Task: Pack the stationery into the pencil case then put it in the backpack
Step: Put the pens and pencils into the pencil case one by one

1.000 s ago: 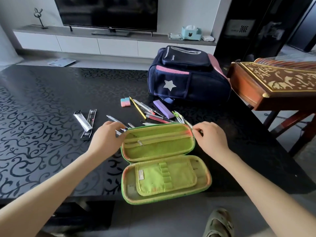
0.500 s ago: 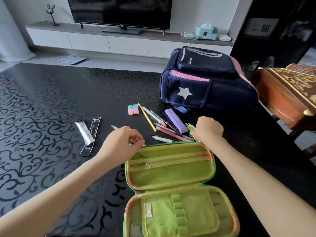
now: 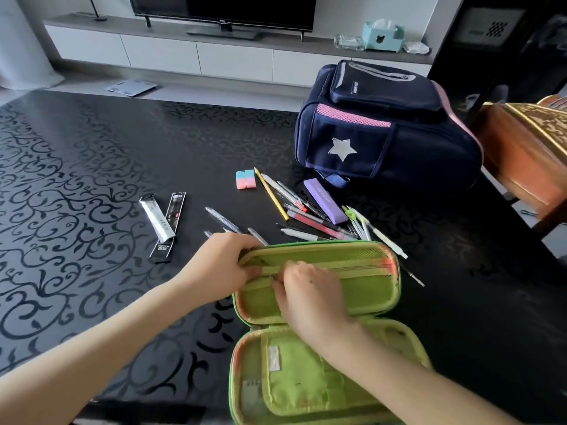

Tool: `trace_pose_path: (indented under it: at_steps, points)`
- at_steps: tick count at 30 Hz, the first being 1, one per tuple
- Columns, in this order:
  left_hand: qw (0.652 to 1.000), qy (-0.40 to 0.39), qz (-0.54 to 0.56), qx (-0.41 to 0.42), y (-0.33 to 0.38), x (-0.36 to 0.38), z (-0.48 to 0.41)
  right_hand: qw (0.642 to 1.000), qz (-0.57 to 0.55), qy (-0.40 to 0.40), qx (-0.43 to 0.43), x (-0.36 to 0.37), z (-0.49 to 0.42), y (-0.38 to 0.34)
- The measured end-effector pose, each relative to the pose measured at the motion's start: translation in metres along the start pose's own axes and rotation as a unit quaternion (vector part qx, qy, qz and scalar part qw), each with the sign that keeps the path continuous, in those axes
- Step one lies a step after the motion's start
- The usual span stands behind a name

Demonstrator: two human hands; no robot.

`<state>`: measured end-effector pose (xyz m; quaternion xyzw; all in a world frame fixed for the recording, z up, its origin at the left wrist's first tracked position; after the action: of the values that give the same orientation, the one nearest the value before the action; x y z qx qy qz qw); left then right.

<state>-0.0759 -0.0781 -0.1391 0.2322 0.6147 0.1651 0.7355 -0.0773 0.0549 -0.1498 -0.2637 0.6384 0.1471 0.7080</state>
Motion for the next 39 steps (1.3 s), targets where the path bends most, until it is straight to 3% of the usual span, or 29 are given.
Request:
trace_pose_path:
  at_steps: [3,6,8,10,11,13,16,20,26,29,32,34,39]
  points:
    - [0.999,0.016,-0.018,0.030,0.007,0.000,0.004,0.995,0.043,-0.060,0.060,-0.014,0.012,0.022]
    - [0.998,0.029,-0.032,0.033,0.009,-0.001,0.006,0.987,0.085,-0.032,0.134,-0.045,0.041,0.068]
    - [0.998,0.027,-0.035,0.037,0.009,-0.003,0.007,0.985,0.001,-0.053,0.165,-0.061,0.055,0.100]
    - [0.998,0.021,-0.044,0.042,0.009,-0.006,0.008,0.963,-0.201,-0.031,0.176,-0.074,0.050,0.133]
    - [0.998,0.017,-0.047,0.044,0.010,-0.007,0.010,0.953,-0.239,0.001,0.184,-0.079,0.041,0.149]
    - [0.997,0.008,-0.063,0.046,0.009,-0.009,0.014,0.957,-0.195,0.014,0.213,-0.071,0.013,0.174]
    - [0.995,-0.001,-0.082,0.047,0.007,-0.011,0.023,0.960,-0.115,-0.056,0.248,-0.041,-0.028,0.179]
    - [0.996,-0.012,-0.086,0.031,-0.003,-0.016,0.030,0.960,-0.071,-0.063,0.265,-0.026,-0.055,0.169]
    - [0.979,0.038,-0.200,0.018,-0.006,0.001,0.033,0.926,-0.208,-0.054,0.310,-0.019,-0.060,0.176]
    - [0.967,0.088,-0.231,0.058,0.000,0.009,0.038,0.909,-0.256,-0.017,0.328,-0.021,-0.050,0.180]
    - [0.968,0.099,-0.198,0.113,0.009,0.022,0.045,0.906,-0.281,0.053,0.312,-0.039,-0.034,0.176]
    - [0.969,0.081,-0.202,0.118,0.010,0.035,0.046,0.899,-0.355,0.077,0.243,-0.052,-0.020,0.160]
    - [0.972,0.093,-0.207,0.066,0.007,0.052,0.039,0.855,-0.511,-0.021,0.090,-0.050,0.006,0.088]
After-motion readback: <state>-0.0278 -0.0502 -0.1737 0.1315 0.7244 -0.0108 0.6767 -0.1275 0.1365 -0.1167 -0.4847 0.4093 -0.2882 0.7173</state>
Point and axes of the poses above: each hand's wrist, its own z-axis away from the middle knuckle, its own x-axis out of the palm, y = z × x, the point moved 4 cm from there along -z, towards the middle knuckle, and after that the axes turned 11 degrees about -y, right-handed, at the moved point
